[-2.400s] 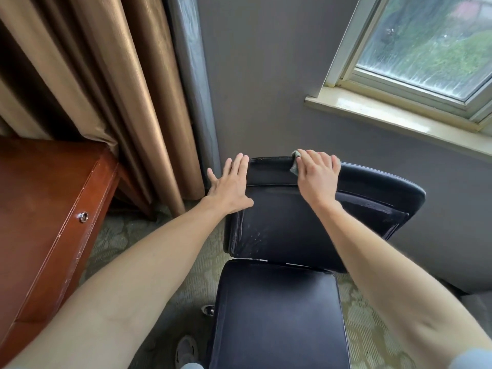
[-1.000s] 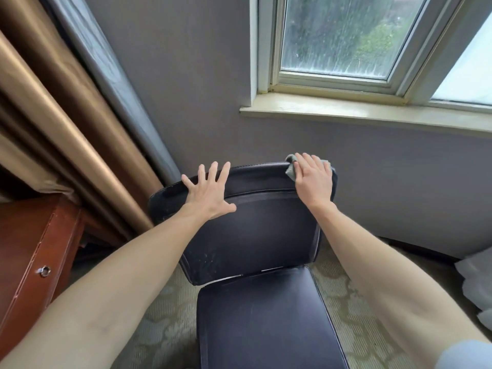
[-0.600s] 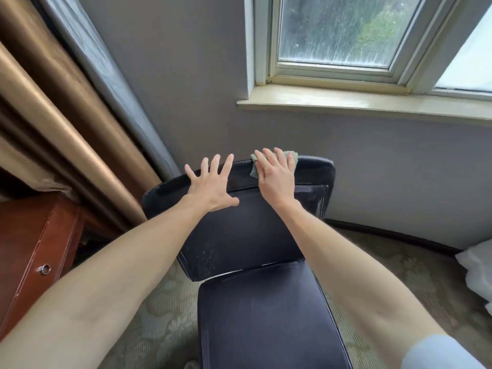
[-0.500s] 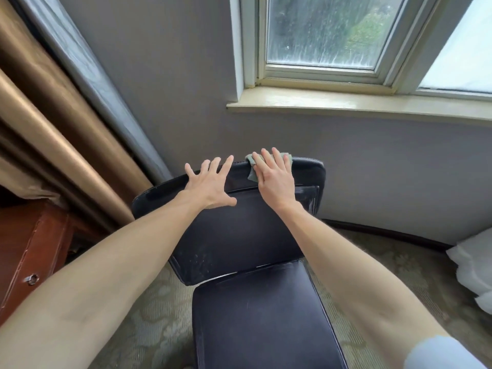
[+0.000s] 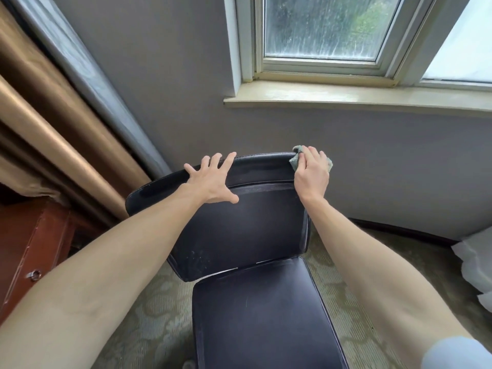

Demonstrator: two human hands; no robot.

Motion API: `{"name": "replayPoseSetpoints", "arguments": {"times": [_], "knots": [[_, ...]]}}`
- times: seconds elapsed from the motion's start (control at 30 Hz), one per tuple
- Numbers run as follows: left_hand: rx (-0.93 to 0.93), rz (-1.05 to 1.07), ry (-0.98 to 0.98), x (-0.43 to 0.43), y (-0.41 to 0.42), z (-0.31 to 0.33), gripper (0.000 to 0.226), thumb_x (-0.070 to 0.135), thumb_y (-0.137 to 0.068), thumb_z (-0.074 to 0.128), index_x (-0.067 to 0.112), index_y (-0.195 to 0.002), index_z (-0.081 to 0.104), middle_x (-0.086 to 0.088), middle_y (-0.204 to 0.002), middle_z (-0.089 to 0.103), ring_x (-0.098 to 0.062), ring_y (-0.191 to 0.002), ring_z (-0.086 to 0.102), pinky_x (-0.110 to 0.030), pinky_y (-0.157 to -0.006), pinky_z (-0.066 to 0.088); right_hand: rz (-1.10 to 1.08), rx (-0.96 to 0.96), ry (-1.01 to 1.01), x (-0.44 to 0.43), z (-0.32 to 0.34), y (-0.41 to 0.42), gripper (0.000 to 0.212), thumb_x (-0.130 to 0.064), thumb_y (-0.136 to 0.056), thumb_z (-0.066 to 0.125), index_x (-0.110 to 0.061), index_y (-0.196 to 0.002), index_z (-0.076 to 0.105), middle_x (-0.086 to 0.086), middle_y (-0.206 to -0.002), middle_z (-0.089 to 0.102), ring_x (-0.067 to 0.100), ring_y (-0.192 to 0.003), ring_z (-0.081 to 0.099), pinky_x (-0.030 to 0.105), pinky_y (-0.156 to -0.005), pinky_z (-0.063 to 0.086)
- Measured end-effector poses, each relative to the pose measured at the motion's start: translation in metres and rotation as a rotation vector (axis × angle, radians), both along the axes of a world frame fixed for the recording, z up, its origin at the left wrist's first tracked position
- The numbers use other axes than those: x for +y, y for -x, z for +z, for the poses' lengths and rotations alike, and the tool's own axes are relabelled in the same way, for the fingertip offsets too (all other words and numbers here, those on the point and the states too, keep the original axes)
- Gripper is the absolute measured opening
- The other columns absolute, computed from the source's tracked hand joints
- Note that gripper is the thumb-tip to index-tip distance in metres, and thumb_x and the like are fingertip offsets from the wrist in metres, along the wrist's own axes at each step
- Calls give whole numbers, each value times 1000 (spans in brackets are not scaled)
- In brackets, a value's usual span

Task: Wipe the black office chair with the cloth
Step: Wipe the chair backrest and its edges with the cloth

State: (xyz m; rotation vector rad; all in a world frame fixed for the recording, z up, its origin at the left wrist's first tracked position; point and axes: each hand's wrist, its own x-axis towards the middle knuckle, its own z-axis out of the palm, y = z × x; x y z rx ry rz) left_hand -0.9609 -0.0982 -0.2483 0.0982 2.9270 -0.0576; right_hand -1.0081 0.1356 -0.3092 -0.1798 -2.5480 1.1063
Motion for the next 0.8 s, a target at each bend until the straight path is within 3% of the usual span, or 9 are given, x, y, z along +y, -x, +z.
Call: {"name": "replayPoseSetpoints", "arguments": {"times": [0.13,0.27,0.5,0.8], "knots": [[-70,-45,-48,-16,0,7,119,57,-68,69,38,-151,-15,2,-162,-2,-23,-147,-1,-65,-104,18,25,45,-111,-15,-1,0,36,-30,-103,34,-22,-129,58,-7,-135,54,28,-138,30,51,-110,29],[13,-63,-22,-32,-20,0,116,62,-72,65,34,-152,-15,0,-162,-11,-24,-148,-11,-65,-111,7,85,97,-224,-37,1,-3,36,-29,-102,37,-20,-129,59,-3,-135,56,31,-137,33,50,-116,17],[93,50,-19,-91,-59,-7,109,64,-75,60,33,-154,-9,-1,-163,-10,-25,-148,-12,-64,-113,3,244,137,-354,-101,11,-17,36,-31,-103,36,-21,-130,57,-3,-133,57,32,-134,37,49,-117,15],[103,223,-67,-166,-108,-8,107,63,-74,62,34,-154,-3,-1,-163,-8,-24,-149,-11,-66,-113,3,444,234,-494,-203,17,-49,28,-24,-99,41,-20,-119,60,-3,-116,63,34,-115,50,50,-103,33]]}}
